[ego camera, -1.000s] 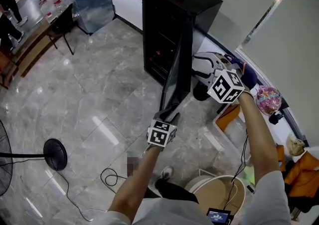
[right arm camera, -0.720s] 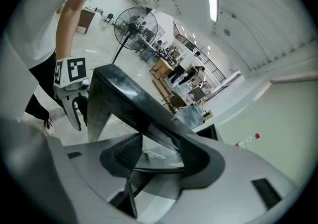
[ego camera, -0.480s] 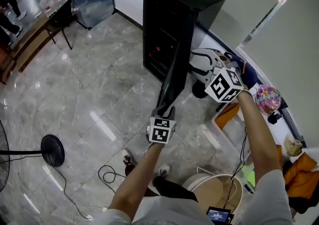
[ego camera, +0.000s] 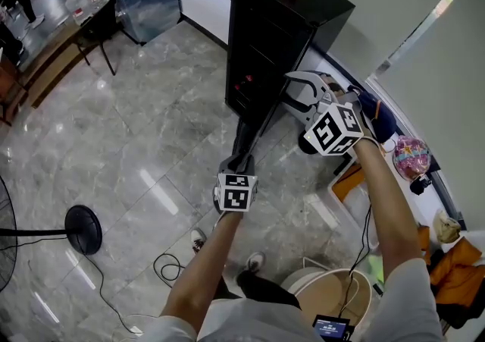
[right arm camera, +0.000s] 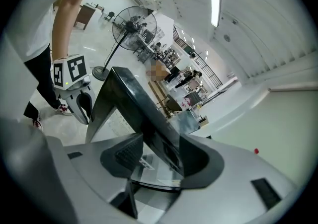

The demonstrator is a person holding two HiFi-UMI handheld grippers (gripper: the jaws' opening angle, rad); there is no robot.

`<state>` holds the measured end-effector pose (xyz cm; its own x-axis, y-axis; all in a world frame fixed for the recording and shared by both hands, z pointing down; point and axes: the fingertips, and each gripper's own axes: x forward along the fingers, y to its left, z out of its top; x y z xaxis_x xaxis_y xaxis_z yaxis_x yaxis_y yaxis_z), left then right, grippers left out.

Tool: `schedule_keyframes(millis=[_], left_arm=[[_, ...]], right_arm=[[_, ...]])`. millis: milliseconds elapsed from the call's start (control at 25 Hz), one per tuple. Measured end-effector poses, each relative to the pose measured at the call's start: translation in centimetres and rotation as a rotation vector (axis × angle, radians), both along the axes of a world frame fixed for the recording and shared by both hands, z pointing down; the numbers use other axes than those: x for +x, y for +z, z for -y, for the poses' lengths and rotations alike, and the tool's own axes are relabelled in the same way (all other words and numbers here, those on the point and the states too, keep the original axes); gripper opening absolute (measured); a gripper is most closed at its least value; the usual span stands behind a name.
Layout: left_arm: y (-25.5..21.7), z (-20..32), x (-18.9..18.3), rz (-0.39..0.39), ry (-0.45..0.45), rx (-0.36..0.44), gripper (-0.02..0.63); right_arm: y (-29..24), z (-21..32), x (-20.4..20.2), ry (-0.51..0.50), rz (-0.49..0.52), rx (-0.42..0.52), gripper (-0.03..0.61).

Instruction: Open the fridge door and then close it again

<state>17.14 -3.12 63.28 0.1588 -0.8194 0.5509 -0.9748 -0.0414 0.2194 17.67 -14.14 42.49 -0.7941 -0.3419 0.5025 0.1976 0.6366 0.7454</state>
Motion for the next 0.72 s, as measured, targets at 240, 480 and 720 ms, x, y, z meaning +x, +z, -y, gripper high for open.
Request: schedule_keyframes(millis=[240,480,720], left_arm=[[-0.1,0.9,-4.9,0.005,-0.023,0.002,0.063],[0.2,2.3,-9.1,0.002,0.016,0.007,0.061],[0.2,3.8,-12.7,-0.01,0.1,-0.012,0.061]], right_arm=[[-0.3,0.2,-3.6,-0.011,-0.048,0.019,0.217],[0.5,1.1,-6.8,0.002,-0.087,0.016,0.192],[0.5,2.4,-9.5,0.067,-0.108,0.029,0.19]])
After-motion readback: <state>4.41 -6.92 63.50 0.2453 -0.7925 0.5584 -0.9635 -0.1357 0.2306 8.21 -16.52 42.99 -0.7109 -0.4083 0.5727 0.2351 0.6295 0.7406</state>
